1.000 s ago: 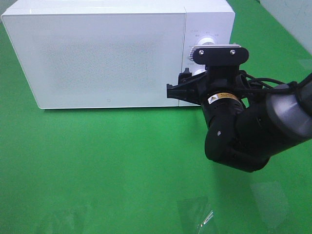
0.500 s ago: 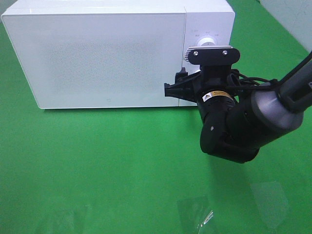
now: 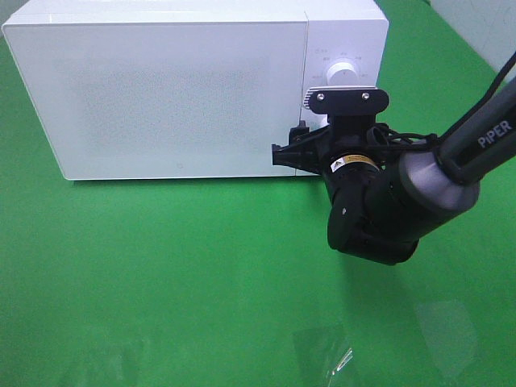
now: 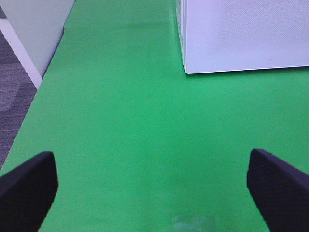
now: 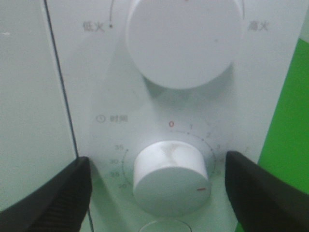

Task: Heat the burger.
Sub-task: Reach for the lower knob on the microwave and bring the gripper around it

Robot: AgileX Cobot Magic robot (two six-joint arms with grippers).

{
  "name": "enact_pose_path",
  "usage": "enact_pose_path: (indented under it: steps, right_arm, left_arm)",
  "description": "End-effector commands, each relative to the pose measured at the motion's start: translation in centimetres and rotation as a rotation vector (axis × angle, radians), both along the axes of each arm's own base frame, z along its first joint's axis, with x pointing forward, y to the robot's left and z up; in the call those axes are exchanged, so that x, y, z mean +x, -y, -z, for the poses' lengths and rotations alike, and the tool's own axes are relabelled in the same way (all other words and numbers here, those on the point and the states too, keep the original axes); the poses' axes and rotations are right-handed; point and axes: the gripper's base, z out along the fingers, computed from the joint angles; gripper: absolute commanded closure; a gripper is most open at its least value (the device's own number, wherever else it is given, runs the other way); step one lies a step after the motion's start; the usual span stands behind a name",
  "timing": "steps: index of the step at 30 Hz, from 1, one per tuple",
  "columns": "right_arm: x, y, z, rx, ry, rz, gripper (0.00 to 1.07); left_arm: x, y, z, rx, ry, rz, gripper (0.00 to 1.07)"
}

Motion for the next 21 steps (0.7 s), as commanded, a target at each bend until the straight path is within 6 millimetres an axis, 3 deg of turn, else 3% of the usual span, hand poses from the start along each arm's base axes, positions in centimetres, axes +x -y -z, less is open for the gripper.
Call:
enact_pose_path:
  steps: [1, 7, 8, 11, 12, 13, 16, 17, 19, 21]
  right_arm:
    - [0.4, 0.1, -0.2, 0.019, 0.015, 0.006, 0.33]
    - [0.4, 0.1, -0.3, 0.019, 0.022, 0.006, 0.48]
    - [0.4, 0.1, -0.3, 0.018, 0.025, 0.007, 0.57]
    - [0.4, 0.1, -0.6, 0.013, 0.043, 0.011, 0.66]
    - [0.4, 0.2, -0.9, 0.005, 0.06, 0.013, 0.76]
    - [0.4, 0.2, -0.9, 0.005, 0.06, 0.013, 0.76]
    - [0.4, 0.1, -1.8, -0.009, 0.09, 0.009, 0.94]
    - [0.4, 0.1, -1.8, -0.009, 0.09, 0.009, 0.94]
    - [0.4, 0.0, -2.1, -0.017, 0.095, -0.01, 1.06]
    - [0.4, -0.1, -2.1, -0.018, 0.094, -0.014, 1.07]
  left_arm:
    - [-0.3, 0.0, 0.0, -0.006, 0.034, 0.001, 0.06]
    - [-0.3, 0.0, 0.0, -0.006, 0.034, 0.001, 0.06]
    - [-0.3, 0.0, 0.0, -0.006, 0.034, 0.001, 0.06]
    - [-0.3, 0.0, 0.0, -0.006, 0.034, 0.001, 0.06]
    - [-0.3, 0.0, 0.0, -0.006, 0.034, 0.001, 0.06]
    - [-0.3, 0.0, 0.0, -0.006, 0.034, 0.001, 0.06]
    - [-0.3, 0.0, 0.0, -0.006, 0.034, 0.001, 0.06]
    - [-0.3, 0.0, 0.0, -0.006, 0.034, 0.001, 0.06]
    - [-0.3, 0.0, 0.0, -0.006, 0.034, 0.001, 0.06]
    - [-0.3, 0.0, 0.0, -0.006, 0.034, 0.001, 0.06]
